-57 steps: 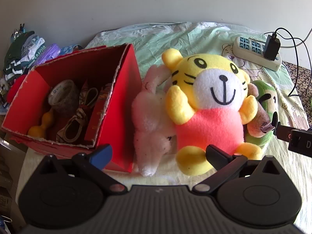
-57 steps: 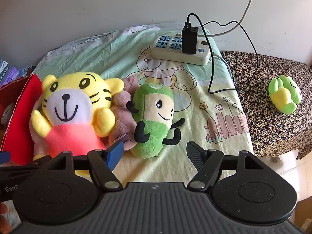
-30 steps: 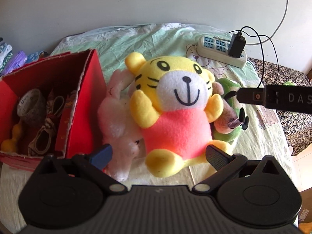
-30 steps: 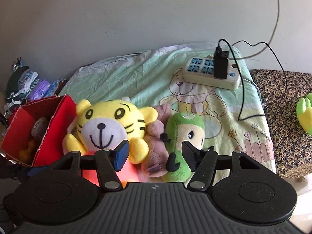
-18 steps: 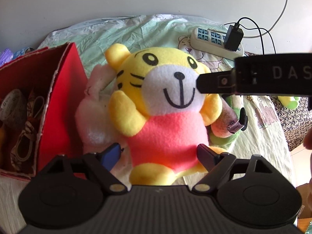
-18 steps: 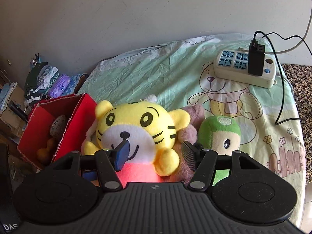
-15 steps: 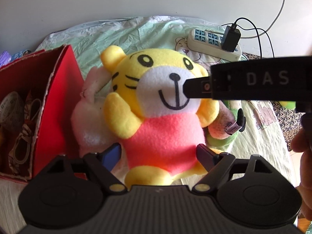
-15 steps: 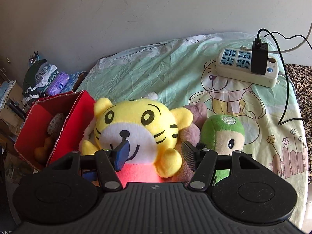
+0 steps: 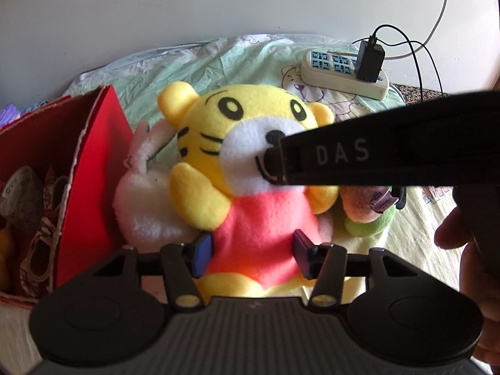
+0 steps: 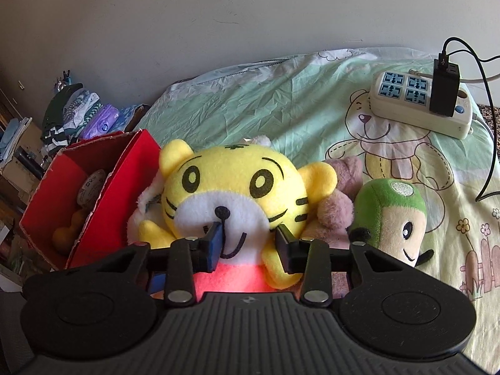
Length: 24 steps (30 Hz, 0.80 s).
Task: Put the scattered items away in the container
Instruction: 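Move the right gripper to the yellow tiger plush and close on it, then lift the yellow tiger plush off the bed with the right gripper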
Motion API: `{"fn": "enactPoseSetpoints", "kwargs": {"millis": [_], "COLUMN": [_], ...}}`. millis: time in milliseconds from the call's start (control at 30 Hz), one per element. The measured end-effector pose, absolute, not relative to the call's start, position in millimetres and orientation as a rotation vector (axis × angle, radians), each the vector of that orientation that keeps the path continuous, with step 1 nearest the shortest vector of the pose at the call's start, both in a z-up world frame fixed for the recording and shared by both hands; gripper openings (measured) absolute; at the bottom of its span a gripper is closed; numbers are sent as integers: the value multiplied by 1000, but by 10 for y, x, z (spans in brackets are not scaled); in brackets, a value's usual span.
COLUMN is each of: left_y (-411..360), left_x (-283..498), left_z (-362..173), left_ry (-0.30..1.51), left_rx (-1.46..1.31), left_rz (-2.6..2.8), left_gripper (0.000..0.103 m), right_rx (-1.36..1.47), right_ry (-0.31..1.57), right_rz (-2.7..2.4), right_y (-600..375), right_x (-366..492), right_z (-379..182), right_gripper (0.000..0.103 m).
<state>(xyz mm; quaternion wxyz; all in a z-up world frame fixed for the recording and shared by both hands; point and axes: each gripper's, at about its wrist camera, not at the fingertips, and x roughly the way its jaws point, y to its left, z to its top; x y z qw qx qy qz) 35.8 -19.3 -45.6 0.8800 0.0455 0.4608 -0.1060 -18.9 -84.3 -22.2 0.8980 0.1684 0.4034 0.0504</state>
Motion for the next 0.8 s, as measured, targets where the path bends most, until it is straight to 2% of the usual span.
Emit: {"fn": "enactPoseSetpoints", "kwargs": {"millis": [100,133,167,233,300,333,367,433,467,500,567,667,800], "left_y": [-153,-150,-155,-180,-190,-183,-170,-141,-123,-121,-135,-195,-235], "left_x": [288,256,216,147,94,84,90,102,114,118,126,193,217], "left_z": [-414,-400,-385,-380,-419,-441,-458,-467,-472,-480,-508,-603,-612], "left_ry": [954,951,948,944,943,939,935,917,908,900,893,915,920], "left_rx": [83,81,82,103,122,124,123,110,103,101,99,107,128], "left_rz": [-231,-237,-245,-250,-244,-234,-223,-217,-221,-224,-235,-223,-210], "left_gripper": [48,46,37,36,38,40,47,61,75,78,78,74,73], "right_rx": [360,377,379,369,370,384,397,412,415,412,390,403,446], "right_ry": [825,832,837,844,842,847,858,871,875,878,891,892,913], "right_rz": [124,145,139,115,109,104,100,100,101,108,109,119,113], "right_y": [-826,-826,-824,-812,-815,-827,-838,-846,-840,-830,-788,-771,-782], "right_x": [-269,-287,-308,-350,-387,-394,-398,-395,-389,-379,-344,-293,-239], "right_z": [-185,-183,-186,-202,-218,-239,-262,-297,-309,-320,-357,-400,-441], "right_gripper": [28,14,3,3,9,18,27,35,41,45,62,61,58]}}
